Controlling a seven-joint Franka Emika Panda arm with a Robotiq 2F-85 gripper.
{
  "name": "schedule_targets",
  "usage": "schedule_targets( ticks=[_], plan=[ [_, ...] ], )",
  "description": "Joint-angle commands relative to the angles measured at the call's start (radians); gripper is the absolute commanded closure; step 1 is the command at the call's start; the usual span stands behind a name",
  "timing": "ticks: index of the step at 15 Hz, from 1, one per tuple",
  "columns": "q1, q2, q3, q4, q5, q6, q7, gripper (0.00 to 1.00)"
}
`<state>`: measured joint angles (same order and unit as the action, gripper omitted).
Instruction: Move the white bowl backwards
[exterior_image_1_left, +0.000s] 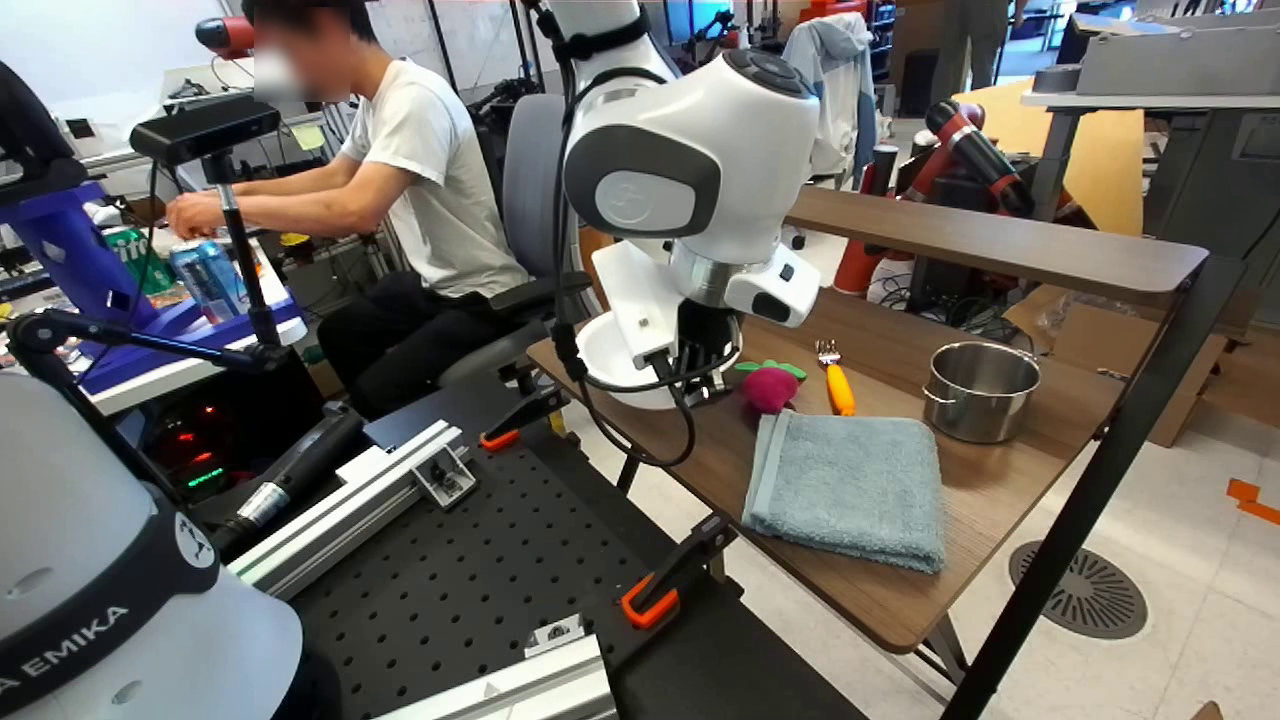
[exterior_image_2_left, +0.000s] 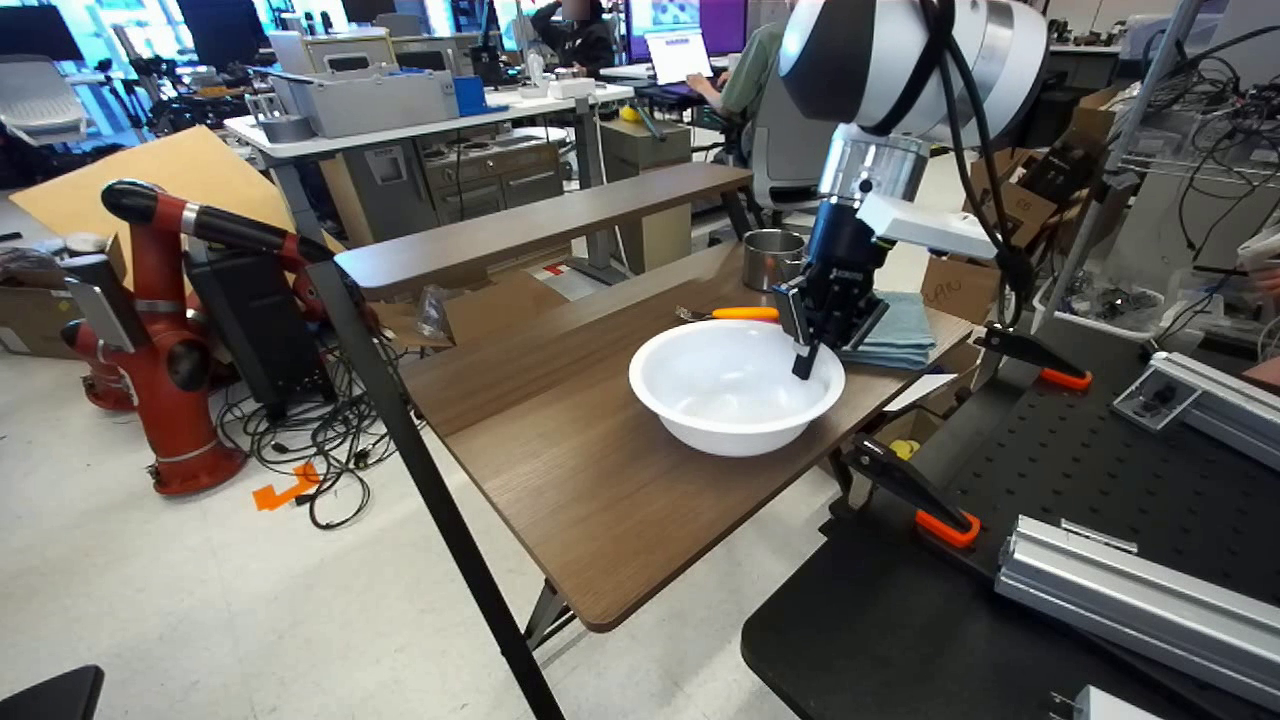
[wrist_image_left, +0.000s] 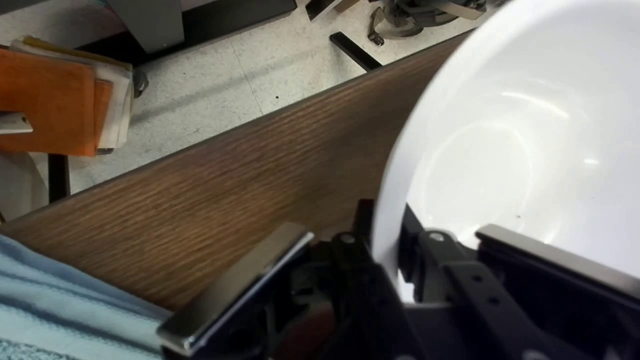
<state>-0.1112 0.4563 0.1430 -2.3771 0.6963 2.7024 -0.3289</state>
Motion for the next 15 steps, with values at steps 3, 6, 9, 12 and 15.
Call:
schedule_targets(
  ticks=[3, 6, 9, 12, 15],
  plan=[
    [-0.043, 0.016, 0.046, 0.0, 0.032, 0.043, -0.027, 0.98],
    [-0.051, 0.014, 0.053, -0.005, 0.036, 0.048, -0.031, 0.98],
    [-0.055, -0.002, 0.057, -0.018, 0.04, 0.051, -0.029, 0.98],
    [-0.061, -0.033, 0.063, -0.036, 0.041, 0.043, -0.028, 0.98],
    [-0.046, -0.08, 0.05, -0.058, 0.022, 0.058, -0.002, 0.98]
  ],
)
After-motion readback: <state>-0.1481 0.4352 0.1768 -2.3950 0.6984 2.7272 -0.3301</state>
